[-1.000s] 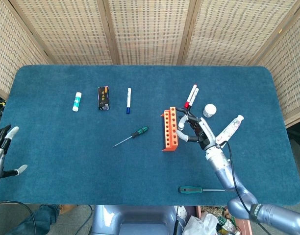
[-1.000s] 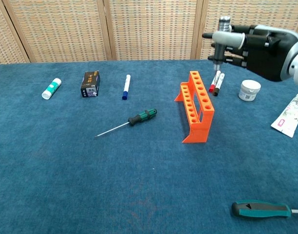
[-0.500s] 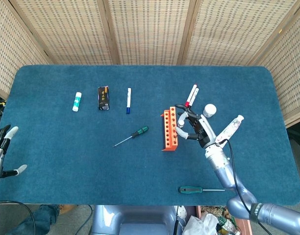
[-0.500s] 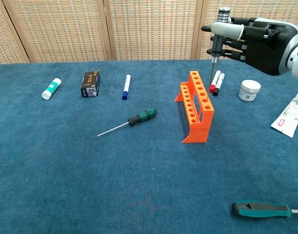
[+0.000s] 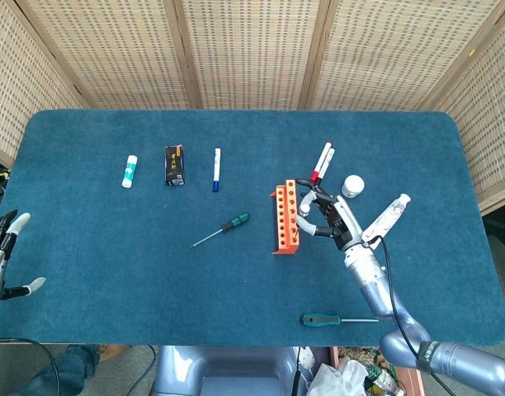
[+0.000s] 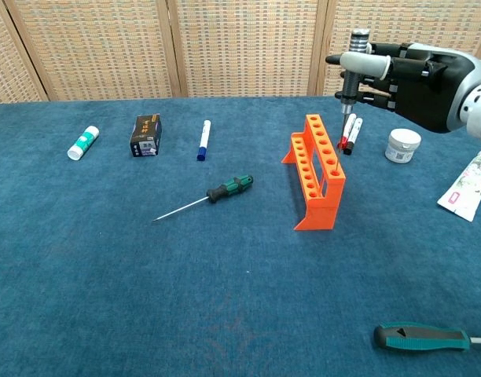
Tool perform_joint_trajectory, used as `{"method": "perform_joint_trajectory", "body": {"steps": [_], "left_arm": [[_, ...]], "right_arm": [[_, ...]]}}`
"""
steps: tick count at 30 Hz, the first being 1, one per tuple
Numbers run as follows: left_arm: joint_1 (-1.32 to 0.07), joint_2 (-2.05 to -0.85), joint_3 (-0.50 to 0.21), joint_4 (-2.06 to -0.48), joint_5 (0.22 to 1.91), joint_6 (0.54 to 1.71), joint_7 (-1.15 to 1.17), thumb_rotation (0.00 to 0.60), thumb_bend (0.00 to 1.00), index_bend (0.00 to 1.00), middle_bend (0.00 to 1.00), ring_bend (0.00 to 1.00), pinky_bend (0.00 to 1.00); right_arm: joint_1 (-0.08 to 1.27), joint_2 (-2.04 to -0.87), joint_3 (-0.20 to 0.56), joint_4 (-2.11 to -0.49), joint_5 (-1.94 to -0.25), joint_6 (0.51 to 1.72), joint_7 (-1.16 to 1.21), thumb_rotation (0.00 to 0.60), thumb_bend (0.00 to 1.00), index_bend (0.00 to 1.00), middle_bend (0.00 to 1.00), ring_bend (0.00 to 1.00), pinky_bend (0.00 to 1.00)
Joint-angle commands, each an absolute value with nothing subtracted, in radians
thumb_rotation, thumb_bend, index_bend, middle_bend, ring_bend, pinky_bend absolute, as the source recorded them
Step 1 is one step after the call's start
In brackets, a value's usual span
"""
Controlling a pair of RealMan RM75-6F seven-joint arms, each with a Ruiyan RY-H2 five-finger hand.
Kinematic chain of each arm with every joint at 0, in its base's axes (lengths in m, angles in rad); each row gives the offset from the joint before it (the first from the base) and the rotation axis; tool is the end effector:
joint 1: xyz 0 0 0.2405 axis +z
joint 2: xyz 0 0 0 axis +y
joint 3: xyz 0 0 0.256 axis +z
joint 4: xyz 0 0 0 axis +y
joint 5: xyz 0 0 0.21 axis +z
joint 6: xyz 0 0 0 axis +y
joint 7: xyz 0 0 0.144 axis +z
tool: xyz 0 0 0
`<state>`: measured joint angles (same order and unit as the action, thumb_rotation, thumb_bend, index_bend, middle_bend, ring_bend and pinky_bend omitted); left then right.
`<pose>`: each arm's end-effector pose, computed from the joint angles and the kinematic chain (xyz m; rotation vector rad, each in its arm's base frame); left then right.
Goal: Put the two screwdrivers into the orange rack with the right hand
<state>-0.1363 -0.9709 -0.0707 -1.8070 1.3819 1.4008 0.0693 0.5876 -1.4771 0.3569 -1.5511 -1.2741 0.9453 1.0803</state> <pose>-0.2896 0.1968 0.1841 -1.3737 -0.9548 -0.8414 -0.1487 -0.3480 0.0331 0.9295 -2.2049 1.8470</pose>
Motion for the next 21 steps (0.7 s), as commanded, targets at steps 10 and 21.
{"method": "perform_joint_trajectory", "body": {"steps": [10,21], "left_arm": [[-0.137,-0.971,-0.070,-1.808,1.382,1.399,0.069,0.600,0.00,0.00,0.00,0.00,0.00],[-0.141,-0.973,-0.068,-1.808,1.378,1.390,0.075,0.600,0.00,0.00,0.00,0.00,0.00]], "right_arm": [[0.590,-1.497,0.348,-1.525,-1.278,0.937,1.088,0.600,0.53,0.67,0.15,0.00,0.12],[0.582,-1.534,0.311,-1.440,-1.325,0.933,1.162,0.600,0.53,0.67,0.15,0.00,0.12]]}}
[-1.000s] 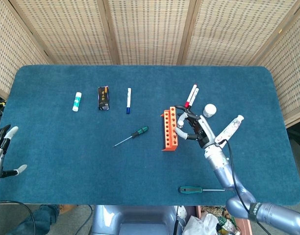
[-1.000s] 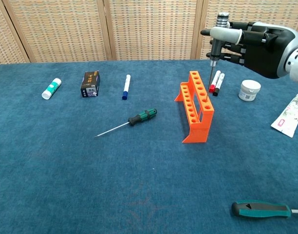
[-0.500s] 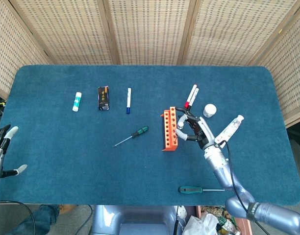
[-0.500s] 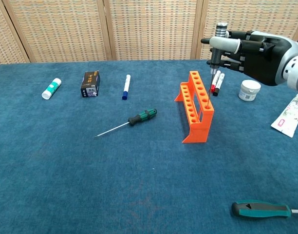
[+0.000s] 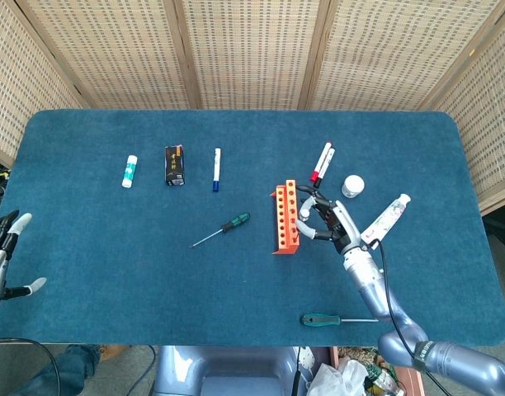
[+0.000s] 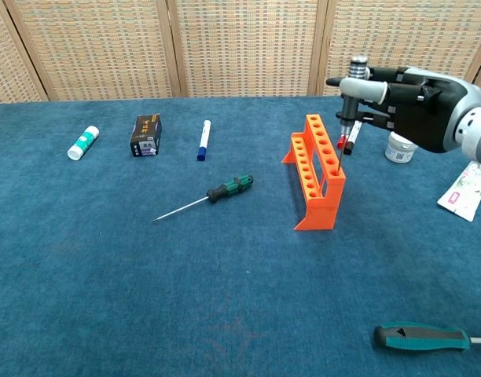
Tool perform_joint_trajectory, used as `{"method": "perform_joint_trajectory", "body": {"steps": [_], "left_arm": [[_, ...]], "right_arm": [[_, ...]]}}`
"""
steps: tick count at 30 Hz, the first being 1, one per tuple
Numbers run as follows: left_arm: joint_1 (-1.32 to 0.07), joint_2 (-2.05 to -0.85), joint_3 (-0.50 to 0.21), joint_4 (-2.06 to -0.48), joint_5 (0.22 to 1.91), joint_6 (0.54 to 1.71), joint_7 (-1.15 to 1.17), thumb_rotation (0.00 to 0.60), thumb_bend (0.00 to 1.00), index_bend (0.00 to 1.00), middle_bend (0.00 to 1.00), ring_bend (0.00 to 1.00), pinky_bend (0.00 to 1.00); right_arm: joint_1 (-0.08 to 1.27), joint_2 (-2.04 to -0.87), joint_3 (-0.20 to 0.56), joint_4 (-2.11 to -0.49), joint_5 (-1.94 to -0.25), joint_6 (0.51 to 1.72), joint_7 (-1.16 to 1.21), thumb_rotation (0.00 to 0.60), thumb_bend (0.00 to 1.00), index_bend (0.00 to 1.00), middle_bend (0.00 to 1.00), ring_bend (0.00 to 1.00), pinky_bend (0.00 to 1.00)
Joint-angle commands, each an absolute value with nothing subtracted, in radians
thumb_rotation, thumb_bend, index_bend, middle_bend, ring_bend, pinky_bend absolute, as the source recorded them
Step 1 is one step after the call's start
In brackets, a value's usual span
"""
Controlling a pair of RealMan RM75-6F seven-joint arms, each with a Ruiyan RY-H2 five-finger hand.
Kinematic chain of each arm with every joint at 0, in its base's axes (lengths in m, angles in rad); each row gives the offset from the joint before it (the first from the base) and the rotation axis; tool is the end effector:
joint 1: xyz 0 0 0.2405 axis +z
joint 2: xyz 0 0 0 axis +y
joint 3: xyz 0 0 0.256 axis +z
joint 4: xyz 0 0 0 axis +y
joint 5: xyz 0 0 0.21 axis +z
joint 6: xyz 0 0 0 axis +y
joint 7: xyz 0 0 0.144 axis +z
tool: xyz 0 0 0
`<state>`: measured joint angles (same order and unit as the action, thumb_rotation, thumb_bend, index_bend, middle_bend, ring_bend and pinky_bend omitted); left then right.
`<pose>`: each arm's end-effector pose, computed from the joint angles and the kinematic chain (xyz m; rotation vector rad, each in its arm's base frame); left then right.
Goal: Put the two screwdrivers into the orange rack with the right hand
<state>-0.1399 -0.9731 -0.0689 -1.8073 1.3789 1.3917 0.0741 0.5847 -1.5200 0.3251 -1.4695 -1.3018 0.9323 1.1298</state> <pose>-0.2898 0.1973 0.1820 -1.3808 -0.9605 -0.8341 -0.1641 -0.3468 0.0165 0.9182 -2.2321 1.7995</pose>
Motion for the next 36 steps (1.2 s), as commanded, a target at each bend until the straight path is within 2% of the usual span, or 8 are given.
{"method": "perform_joint_trajectory", "body": {"steps": [1,8,17,22,36], "left_arm": [[-0.142,-0.973,-0.069,-1.808,1.376,1.388,0.076,0.600,0.00,0.00,0.00,0.00,0.00],[-0.155,-0.976,-0.075,-1.802,1.350,1.361,0.081,0.600,0.00,0.00,0.00,0.00,0.00],[-0.161,-0.976,-0.077,-1.803,1.336,1.348,0.084,0.600,0.00,0.00,0.00,0.00,0.00],[-0.162,-0.976,-0.075,-1.805,1.336,1.345,0.084,0.600,0.00,0.00,0.00,0.00,0.00],[-0.165,-0.975,-0.072,-1.807,1.336,1.342,0.084,0.600,0.00,0.00,0.00,0.00,0.00]], "right_arm": [[0.583,-1.540,0.306,-1.426,-1.339,0.936,1.177,0.600,0.53,0.67,0.15,0.00,0.12],[0.590,-1.586,0.260,-1.317,-1.441,0.984,1.250,0.600,0.53,0.67,0.15,0.00,0.10],[0.591,-1.625,0.206,-1.201,-1.494,1.025,1.330,0.600,0.53,0.67,0.14,0.00,0.07],[0.592,-1.630,0.188,-1.166,-1.514,1.050,1.349,0.600,0.53,0.67,0.14,0.00,0.04],[0.613,-1.638,0.172,-1.134,-1.499,1.032,1.358,0.600,0.53,0.67,0.13,0.00,0.03]]}}
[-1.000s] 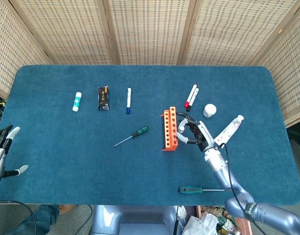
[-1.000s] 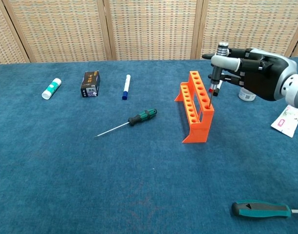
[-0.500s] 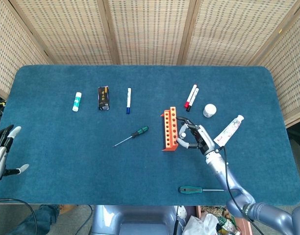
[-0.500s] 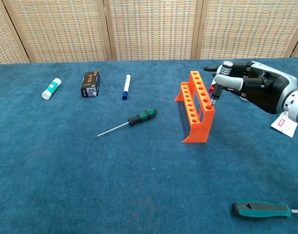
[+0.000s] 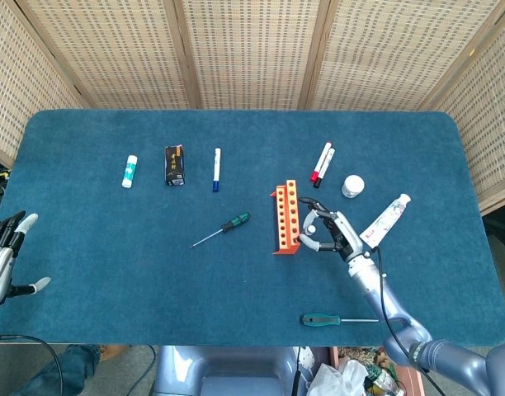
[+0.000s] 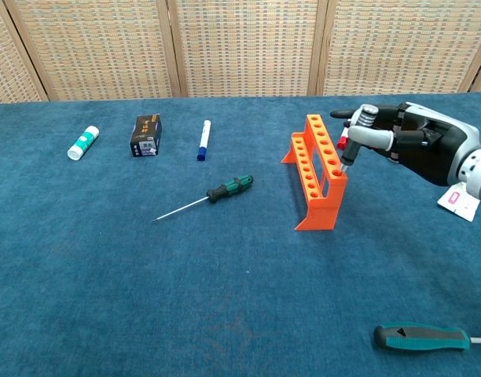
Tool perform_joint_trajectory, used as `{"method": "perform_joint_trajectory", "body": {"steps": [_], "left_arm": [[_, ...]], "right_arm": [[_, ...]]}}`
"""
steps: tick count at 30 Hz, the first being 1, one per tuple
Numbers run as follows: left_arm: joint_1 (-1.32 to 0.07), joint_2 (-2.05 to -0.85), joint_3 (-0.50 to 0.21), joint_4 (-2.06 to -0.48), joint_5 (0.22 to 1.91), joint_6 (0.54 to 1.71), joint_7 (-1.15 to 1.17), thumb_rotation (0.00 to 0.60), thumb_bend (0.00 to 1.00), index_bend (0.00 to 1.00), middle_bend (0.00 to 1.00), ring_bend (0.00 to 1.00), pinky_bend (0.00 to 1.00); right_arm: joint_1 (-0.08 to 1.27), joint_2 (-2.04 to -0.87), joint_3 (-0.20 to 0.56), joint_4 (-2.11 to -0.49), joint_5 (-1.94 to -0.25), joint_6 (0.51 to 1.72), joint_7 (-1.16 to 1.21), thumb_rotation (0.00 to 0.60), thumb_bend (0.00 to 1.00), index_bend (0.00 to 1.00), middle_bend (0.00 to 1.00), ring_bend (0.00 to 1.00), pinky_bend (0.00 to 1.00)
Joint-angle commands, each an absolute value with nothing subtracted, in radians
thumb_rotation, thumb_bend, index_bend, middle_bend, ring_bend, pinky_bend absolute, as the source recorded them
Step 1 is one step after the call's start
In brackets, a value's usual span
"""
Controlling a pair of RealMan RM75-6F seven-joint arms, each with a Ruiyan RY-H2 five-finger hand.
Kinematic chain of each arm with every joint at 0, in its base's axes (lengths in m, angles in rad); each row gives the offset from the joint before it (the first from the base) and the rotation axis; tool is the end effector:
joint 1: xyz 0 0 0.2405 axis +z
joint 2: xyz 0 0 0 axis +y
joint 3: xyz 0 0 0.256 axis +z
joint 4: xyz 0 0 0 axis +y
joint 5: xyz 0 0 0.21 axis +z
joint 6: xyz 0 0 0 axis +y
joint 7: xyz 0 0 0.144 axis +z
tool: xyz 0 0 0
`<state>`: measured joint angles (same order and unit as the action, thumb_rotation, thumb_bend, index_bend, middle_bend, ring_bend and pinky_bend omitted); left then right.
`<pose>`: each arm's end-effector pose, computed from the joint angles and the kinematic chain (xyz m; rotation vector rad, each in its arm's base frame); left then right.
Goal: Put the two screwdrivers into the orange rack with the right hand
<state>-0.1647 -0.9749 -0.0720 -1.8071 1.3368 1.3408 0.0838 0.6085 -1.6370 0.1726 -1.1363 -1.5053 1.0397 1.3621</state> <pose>-0.2924 0.2043 0.1770 -1.3911 -0.9958 -0.8000 -0.2061 -0.3454 -0.0125 1.0822 -2.1744 1.7742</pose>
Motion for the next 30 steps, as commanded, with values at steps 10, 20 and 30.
{"method": "perform_joint_trajectory", "body": {"steps": [10,20,30], "left_arm": [[-0.166,-0.976,-0.072,-1.808,1.334,1.341,0.086,0.600,0.00,0.00,0.00,0.00,0.00],[-0.166,-0.975,-0.072,-1.809,1.332,1.342,0.086,0.600,0.00,0.00,0.00,0.00,0.00],[-0.166,-0.975,-0.072,-1.810,1.333,1.343,0.085,0.600,0.00,0.00,0.00,0.00,0.00]], "right_arm": [[0.622,-1.641,0.158,-1.121,-1.493,1.018,1.352,0.600,0.53,0.67,0.12,0.00,0.03],[0.628,-1.649,0.148,-1.110,-1.493,1.018,1.340,0.600,0.53,0.67,0.11,0.00,0.03],[0.630,-1.658,0.122,-1.080,-1.533,1.056,1.323,0.600,0.41,0.59,0.07,0.00,0.03]]}}
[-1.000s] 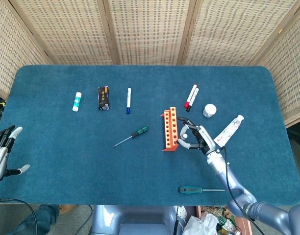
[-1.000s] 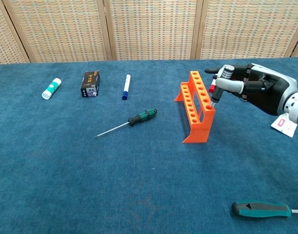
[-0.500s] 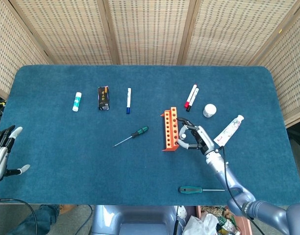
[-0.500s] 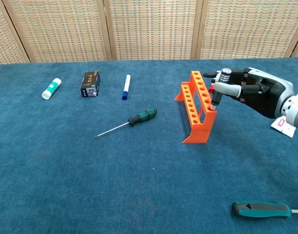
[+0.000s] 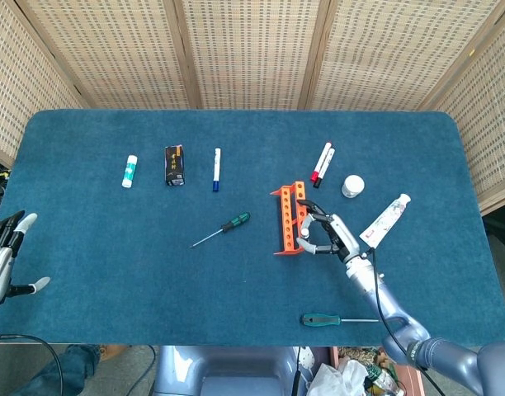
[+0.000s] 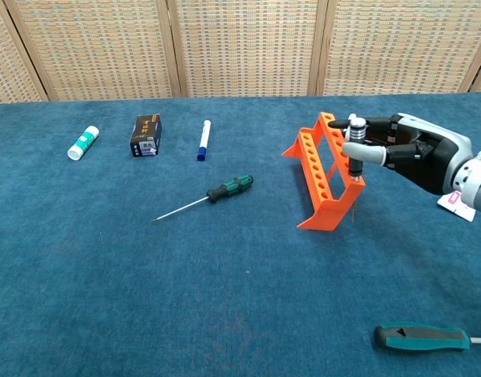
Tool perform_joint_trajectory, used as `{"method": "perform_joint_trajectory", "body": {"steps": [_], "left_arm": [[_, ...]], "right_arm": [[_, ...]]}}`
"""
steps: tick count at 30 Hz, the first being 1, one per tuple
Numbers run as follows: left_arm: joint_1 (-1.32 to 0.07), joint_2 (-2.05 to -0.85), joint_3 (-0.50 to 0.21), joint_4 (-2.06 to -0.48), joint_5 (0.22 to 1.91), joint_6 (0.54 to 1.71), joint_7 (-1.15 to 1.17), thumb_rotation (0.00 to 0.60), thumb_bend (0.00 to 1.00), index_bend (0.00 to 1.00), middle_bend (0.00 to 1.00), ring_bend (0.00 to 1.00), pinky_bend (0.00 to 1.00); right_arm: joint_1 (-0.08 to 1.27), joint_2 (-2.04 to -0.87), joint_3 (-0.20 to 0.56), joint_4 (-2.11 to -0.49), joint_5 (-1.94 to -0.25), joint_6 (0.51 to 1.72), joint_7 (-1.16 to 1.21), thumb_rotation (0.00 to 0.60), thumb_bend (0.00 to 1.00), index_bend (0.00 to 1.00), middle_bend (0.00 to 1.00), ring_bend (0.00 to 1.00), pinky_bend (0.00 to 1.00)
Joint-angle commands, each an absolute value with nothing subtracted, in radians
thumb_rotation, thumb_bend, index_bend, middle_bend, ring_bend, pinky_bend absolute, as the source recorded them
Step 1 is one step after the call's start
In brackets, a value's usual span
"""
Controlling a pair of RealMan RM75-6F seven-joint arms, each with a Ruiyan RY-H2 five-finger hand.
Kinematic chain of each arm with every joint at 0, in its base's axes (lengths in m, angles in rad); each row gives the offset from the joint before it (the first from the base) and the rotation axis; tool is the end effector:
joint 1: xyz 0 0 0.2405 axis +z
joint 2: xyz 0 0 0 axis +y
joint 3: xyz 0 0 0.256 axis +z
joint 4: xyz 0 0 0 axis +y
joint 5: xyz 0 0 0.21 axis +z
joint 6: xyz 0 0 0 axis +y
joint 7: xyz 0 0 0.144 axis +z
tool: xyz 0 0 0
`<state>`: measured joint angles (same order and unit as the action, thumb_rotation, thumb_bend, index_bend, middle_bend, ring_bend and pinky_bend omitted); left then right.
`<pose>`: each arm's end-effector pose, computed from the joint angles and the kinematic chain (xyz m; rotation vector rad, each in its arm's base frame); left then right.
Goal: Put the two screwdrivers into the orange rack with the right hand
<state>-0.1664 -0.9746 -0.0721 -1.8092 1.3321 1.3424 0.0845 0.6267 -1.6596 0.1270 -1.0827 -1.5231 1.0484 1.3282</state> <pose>-0.2921 0.2047 0.1773 -1.3872 -0.9967 -0.8008 -0.2102 -0.3434 -0.0219 1.1919 -2.1242 1.7088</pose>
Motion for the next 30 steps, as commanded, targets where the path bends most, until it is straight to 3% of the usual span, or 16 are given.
{"method": "perform_joint_trajectory", "body": {"steps": [1,11,20,30], "left_arm": [[-0.166,-0.975,-0.071,-1.810,1.333,1.343,0.085,0.600,0.00,0.00,0.00,0.00,0.00],[-0.166,-0.974,-0.072,-1.810,1.333,1.343,0.083,0.600,0.00,0.00,0.00,0.00,0.00],[-0.166,-0.971,-0.071,-1.810,1.337,1.346,0.076,0.600,0.00,0.00,0.00,0.00,0.00],[-0.165,-0.970,-0.070,-1.812,1.341,1.348,0.074,0.600,0.00,0.00,0.00,0.00,0.00]], "right_arm": [[0.630,-1.658,0.117,-1.080,-1.538,1.058,1.321,0.600,0.39,0.56,0.07,0.00,0.03],[0.641,-1.654,0.093,-1.079,-1.571,1.086,1.294,0.600,0.30,0.29,0.00,0.00,0.02],[0.650,-1.631,0.097,-1.121,-1.573,1.104,1.253,0.600,0.30,0.22,0.00,0.00,0.01],[0.636,-1.573,0.120,-1.190,-1.579,1.182,1.156,0.600,0.34,0.21,0.00,0.00,0.01]]}}
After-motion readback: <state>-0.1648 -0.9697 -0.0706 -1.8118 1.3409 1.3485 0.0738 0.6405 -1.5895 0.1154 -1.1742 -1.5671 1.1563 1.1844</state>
